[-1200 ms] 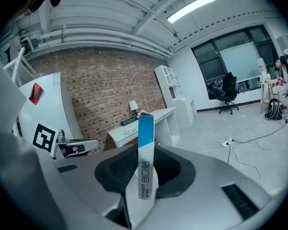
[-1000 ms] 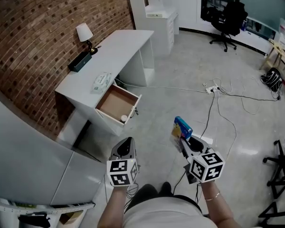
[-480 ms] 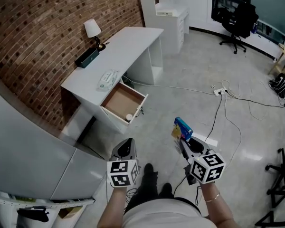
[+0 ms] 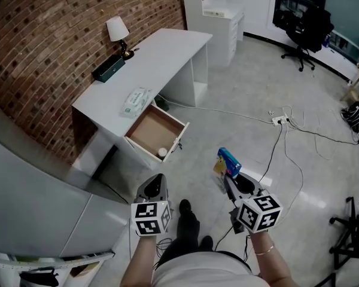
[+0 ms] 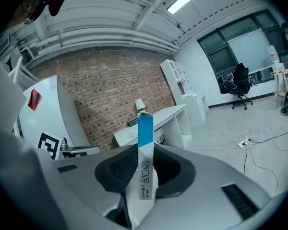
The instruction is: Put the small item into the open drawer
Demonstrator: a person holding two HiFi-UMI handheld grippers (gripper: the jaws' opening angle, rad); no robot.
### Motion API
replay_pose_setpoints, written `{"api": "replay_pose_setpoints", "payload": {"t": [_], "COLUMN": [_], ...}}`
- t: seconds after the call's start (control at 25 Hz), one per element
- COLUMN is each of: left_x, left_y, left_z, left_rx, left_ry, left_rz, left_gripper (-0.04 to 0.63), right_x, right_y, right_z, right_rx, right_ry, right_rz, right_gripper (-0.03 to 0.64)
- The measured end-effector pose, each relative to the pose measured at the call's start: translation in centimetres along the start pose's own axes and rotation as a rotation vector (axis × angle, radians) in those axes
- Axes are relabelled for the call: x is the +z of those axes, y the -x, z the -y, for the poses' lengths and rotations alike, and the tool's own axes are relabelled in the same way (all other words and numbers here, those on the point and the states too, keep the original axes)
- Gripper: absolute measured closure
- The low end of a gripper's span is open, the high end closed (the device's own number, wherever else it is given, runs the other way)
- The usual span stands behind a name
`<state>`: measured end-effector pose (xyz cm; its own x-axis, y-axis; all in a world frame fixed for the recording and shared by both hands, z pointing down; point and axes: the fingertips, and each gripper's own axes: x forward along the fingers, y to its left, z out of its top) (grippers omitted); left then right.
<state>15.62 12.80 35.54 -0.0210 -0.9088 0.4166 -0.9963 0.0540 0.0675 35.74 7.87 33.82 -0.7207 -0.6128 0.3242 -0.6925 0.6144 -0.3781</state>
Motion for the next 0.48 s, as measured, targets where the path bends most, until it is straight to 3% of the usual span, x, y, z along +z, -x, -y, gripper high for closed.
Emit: {"api": "replay_pose_setpoints", "payload": {"t": [0.48], "left_x": [3.4], "left_y": [-12.8], "left_z": [-11.6], "left_rx": [-0.016], "left_ry": [0.067], "left_rz": [-0.020], "left_gripper": [0.574], "right_x": [4.7], "right_y": [-17.5], "right_z": [0.0], "right_rx": [0.005], "right_ry": [0.023], "right_rz": [-0.060], "right_gripper": [0.520]}}
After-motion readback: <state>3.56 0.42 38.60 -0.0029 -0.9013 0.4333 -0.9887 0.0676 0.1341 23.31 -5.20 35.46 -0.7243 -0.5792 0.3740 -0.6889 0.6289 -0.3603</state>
